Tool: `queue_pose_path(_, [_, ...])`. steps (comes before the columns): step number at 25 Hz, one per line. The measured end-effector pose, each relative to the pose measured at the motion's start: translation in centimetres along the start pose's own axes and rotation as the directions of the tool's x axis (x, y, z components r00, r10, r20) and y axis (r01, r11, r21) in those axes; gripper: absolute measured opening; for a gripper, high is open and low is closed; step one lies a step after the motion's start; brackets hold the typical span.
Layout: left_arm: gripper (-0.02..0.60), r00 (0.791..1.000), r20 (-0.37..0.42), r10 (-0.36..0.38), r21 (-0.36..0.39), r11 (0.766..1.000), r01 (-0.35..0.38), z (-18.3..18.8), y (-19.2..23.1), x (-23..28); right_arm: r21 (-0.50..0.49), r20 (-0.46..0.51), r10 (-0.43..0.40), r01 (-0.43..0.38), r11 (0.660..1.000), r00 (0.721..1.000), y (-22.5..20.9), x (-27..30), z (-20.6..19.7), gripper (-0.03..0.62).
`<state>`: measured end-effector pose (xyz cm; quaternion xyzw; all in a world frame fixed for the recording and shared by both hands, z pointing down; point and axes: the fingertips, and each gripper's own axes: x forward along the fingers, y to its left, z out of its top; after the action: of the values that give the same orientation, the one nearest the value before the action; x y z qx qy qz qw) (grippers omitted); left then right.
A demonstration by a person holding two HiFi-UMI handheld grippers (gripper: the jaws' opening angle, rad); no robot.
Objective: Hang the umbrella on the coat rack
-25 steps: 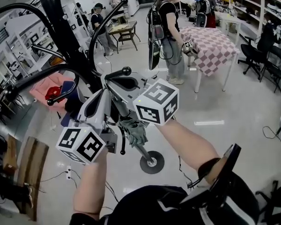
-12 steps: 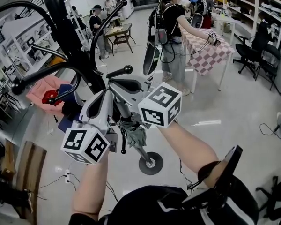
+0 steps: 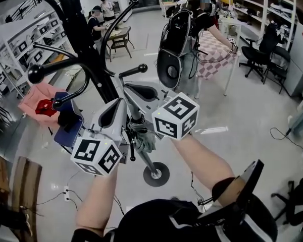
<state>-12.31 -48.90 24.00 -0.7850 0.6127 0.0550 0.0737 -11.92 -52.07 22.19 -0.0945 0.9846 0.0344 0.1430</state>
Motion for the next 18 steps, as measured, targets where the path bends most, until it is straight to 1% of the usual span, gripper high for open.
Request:
queue_pose_path(4, [0.011,1.0,-0.006,-0.016,-0.006,1.0,0.016,-0.2,0.5,-1.4,-0.013,-0.017,-0.061,0.061,0.998,0.998,0.7,-0.3,-0.5,0.009])
queue_pose_path(7, [0.011,1.0,-0.004,-0.019,-0.02,1.0,0.019,-0.5,0.4,-3.4,-0.022,-0.03,-0.091,0.091,0.996,0.995,2.2,-1.3,-0.9,0.009])
queue_pose_path(9, [0.011,1.0,-0.006,-0.023,-0.024,0.999,0.023,-0.6,0.5,-3.8,-0.017,-0.035,-0.111,0.111,0.994,0.993,2.2,-1.7,-0.9,0.009])
queue_pose_path(11, [0.011,0.999,-0.01,-0.031,-0.01,0.999,0.03,-0.8,0.5,-4.1,-0.011,-0.037,-0.135,0.135,0.991,0.99,2.2,-2.2,-1.0,0.009])
queue_pose_path(14, [0.011,0.999,-0.018,-0.043,0.054,0.998,0.044,-1.1,-0.7,-5.1,-0.007,-0.034,-0.172,0.171,0.985,0.985,2.9,-3.6,-1.2,0.009])
queue_pose_path(15, [0.011,0.999,-0.02,-0.048,0.062,0.997,0.049,-1.1,-1.2,-5.4,-0.011,-0.037,-0.181,0.181,0.983,0.983,3.3,-4.1,-1.2,0.009])
queue_pose_path(18, [0.011,0.998,-0.018,-0.066,0.049,0.997,0.067,-1.1,-2.1,-6.5,-0.034,-0.052,-0.211,0.21,0.977,0.976,4.4,-5.0,-1.1,0.009])
